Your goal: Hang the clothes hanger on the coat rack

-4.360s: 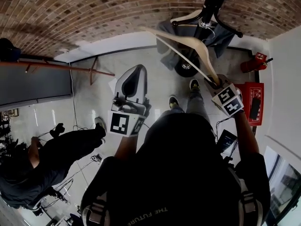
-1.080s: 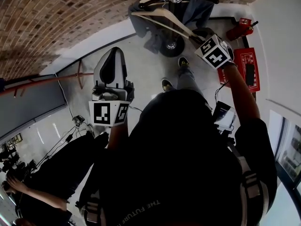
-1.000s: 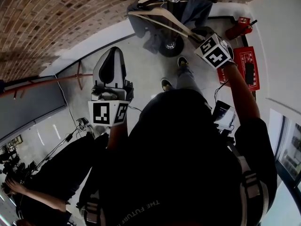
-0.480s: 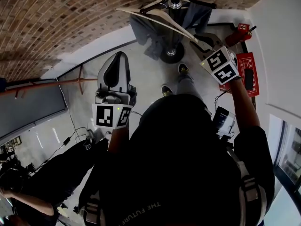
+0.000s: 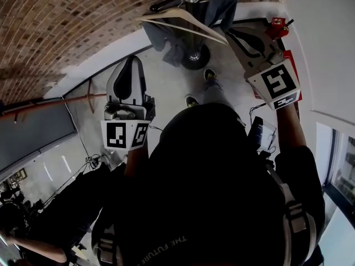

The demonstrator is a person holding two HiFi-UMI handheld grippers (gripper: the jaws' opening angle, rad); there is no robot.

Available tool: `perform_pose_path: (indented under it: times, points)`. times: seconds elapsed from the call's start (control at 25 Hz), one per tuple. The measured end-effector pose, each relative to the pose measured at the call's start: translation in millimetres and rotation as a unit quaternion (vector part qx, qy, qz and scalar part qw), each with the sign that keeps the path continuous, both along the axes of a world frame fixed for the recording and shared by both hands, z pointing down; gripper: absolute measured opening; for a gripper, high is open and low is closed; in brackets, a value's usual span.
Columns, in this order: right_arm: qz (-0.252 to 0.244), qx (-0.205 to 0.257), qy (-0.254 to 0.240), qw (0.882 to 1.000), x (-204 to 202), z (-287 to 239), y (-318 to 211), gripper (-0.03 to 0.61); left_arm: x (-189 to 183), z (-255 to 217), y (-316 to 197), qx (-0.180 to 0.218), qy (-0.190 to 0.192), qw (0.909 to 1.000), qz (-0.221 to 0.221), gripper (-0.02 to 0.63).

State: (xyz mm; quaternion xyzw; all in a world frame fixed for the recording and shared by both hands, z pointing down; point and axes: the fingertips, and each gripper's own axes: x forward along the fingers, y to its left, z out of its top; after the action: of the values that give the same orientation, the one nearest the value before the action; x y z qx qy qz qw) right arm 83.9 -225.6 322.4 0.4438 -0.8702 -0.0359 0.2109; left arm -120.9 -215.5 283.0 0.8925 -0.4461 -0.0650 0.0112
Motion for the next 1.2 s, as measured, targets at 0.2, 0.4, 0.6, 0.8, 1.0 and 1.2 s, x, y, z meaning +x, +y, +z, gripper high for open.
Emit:
perform_pose_path:
  times: [0.2,0.4,0.6,0.8,1.0,1.2]
  points:
    - [0.025,0.034,-0.045,0.998,11.5,-23.7,14.0,0.025,6.6,0.2,5.3,-0.001,0.000,1.0000,0.005,0.023]
    - [0.038,0.028,-0.044,0.998,17.9,-13.9,23.8,0.021,14.9,0.4,7.0,0.000,0.002,0.9999,0.013,0.023]
    - [0.044,0.018,-0.048,0.998,17.5,-7.5,27.6,0.020,21.1,1.2,7.1,-0.002,0.003,0.9998,0.019,0.023]
    - [0.042,0.011,-0.045,0.998,19.7,-2.2,28.3,0.020,27.6,2.9,9.0,-0.004,0.001,0.9997,0.025,0.023]
    - [0.039,0.006,-0.038,0.998,16.6,2.8,26.5,0.020,25.4,5.5,8.0,-0.007,0.002,0.9996,0.026,0.023]
    - [0.037,0.008,-0.031,0.999,13.0,4.6,23.8,0.020,22.4,6.6,6.8,-0.007,0.001,0.9996,0.027,0.023]
